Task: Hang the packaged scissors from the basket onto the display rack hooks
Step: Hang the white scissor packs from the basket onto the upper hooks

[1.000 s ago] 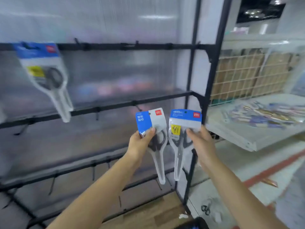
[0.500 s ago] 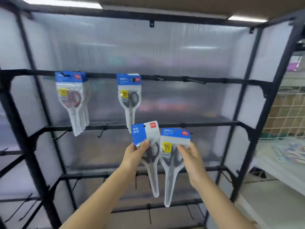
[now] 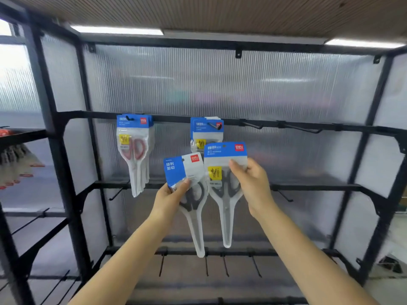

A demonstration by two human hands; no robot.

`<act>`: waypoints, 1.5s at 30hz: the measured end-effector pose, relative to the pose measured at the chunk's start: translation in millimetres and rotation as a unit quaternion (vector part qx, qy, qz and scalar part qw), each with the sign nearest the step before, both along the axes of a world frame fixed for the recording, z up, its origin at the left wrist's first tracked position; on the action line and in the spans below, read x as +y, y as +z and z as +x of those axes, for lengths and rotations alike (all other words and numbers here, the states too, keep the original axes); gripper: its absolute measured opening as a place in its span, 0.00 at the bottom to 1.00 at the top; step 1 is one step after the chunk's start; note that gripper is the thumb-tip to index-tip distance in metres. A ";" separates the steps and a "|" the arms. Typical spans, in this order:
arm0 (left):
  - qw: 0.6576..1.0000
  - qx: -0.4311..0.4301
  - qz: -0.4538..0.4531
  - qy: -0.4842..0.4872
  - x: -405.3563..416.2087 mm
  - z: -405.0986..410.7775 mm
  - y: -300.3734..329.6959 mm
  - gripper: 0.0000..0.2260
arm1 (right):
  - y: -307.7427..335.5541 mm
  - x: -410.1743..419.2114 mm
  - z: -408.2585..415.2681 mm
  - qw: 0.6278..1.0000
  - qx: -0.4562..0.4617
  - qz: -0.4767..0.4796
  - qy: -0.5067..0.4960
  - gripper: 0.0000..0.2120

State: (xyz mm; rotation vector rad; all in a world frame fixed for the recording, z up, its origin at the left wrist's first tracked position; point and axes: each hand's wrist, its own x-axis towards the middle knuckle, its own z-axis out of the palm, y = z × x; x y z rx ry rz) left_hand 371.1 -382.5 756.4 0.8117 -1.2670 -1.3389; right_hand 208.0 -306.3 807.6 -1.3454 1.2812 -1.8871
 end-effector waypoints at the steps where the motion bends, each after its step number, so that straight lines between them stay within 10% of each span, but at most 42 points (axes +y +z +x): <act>1: 1.000 -0.001 -0.005 -0.002 -3.1 2.8 2.8 0.10 | 7.0 -4.7 2.9 1.000 0.001 -0.010 0.001 0.04; 9: 0.999 0.009 -0.027 -0.034 -24.3 18.1 13.2 0.21 | 40.5 -34.2 14.3 0.996 -0.033 -0.065 -0.048 0.03; 18: 0.998 0.028 -0.034 -0.045 -44.7 19.7 14.8 0.06 | 43.4 -52.7 16.2 0.991 -0.043 -0.060 -0.112 0.09; 45: 0.997 0.006 -0.028 -0.076 -67.4 -1.3 -2.7 0.05 | 44.8 -60.3 8.5 0.988 -0.060 -0.051 -0.129 0.09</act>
